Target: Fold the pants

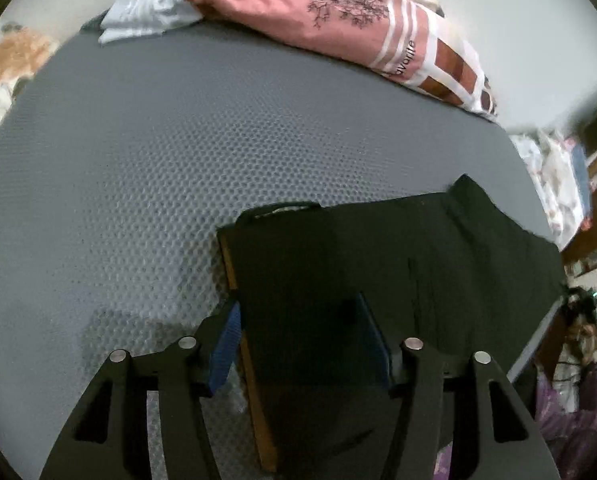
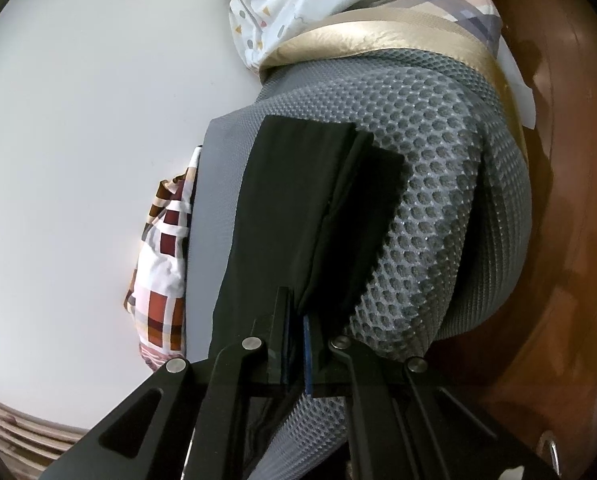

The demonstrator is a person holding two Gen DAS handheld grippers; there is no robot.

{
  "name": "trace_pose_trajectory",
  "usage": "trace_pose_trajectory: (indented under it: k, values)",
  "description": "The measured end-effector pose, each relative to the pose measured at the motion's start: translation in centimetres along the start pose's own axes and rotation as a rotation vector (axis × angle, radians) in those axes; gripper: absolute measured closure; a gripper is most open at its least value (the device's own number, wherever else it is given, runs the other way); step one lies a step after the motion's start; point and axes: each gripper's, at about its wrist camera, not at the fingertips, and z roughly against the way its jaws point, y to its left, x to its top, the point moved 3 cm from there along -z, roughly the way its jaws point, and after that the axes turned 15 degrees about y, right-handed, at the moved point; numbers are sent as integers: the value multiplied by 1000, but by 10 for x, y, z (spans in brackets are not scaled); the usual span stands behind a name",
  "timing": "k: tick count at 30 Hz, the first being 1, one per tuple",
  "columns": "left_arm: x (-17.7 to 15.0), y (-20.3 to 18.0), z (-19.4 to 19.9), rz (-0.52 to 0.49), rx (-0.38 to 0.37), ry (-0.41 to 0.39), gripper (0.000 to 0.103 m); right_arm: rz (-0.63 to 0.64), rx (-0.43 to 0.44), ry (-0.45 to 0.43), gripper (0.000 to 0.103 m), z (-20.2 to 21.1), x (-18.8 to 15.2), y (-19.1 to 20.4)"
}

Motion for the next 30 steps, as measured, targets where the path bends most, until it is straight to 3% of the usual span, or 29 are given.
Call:
trace_pose_trajectory:
  k: [1,5,7,8,10,15,20,24,30]
  values:
    - [1,-5,1,-20,29,-18,82,3,-4,1,99,0,0,0]
    - [5,-17,3,-43,112,-26,88,11,-8,-2,99,0,-1,1]
    - [11,-17,13,-21,149,-62,100,16,-5,-5,99,-1,-1,1]
    - [13,-15,19,-12,155,-90,100,19,-4,-8,99,0,-2,0]
    - [18,-3,31,35,82,-126,100,18,4,-10,99,0,-3,-1]
    - [16,-2,1,-8,170,-93,100,25,23,-16,100,-2,-6,-2]
    - [9,0,20,52,114,-233,100,19,22,-7,100,-2,-5,-2]
    - [17,-1,9,48,177,-237,100,26,23,-12,100,-4,-5,0]
    - [23,-9,39,49,139,-337,100,23,29,-2,100,-4,-6,-1]
